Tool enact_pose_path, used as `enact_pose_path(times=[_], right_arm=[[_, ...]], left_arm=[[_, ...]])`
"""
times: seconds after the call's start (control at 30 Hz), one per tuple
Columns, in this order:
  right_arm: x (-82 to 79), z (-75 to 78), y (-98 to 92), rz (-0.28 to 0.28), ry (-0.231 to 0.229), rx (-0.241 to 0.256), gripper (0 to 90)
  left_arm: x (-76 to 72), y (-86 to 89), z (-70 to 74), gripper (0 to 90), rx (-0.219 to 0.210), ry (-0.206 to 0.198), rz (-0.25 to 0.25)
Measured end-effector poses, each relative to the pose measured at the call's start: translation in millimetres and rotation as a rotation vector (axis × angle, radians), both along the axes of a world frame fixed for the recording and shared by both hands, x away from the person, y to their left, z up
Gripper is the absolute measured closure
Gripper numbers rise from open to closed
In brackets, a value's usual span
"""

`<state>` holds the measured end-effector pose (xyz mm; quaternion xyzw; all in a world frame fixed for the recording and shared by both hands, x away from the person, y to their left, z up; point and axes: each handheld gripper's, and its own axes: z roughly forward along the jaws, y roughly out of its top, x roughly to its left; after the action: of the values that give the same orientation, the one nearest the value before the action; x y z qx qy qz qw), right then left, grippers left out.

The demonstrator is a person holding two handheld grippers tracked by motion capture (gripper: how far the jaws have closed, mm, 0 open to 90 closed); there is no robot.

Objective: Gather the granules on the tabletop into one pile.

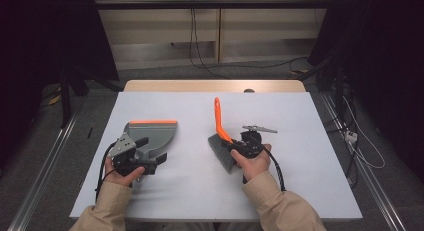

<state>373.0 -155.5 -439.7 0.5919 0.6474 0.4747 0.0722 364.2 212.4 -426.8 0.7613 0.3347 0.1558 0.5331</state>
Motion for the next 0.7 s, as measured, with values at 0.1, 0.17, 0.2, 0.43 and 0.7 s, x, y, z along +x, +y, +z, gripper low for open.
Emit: enact_pose_path(times=[0.1,0.17,0.2,0.43,0.7], right_arm=[[1.7,3.7,-1.2,0.003,-0.013,0.059,71.4],[6.8,7.9,-0.1,-0.001,-0.041,0.077,71.4],[10.6,10.3,0.8,0.01,-0.054,0.078,71.4],[49.8,22.4,10.4,0.054,-0.142,0.031,71.4],[89.4,16.4,18.4,0.115,-0.215,-0.082,71.4]], left_arm=[[0.5,-0.6,-0.6,5.5,-0.003,0.002,0.002],[1.0,-0.9,-1.2,5.5,-0.002,0.001,0.0],[1.2,-1.0,-1.4,5.5,-0.002,0.004,0.001],[1.8,1.9,-1.0,5.5,-0.009,0.004,0.007],[3.0,5.7,-1.1,5.5,-0.018,0.006,0.014]])
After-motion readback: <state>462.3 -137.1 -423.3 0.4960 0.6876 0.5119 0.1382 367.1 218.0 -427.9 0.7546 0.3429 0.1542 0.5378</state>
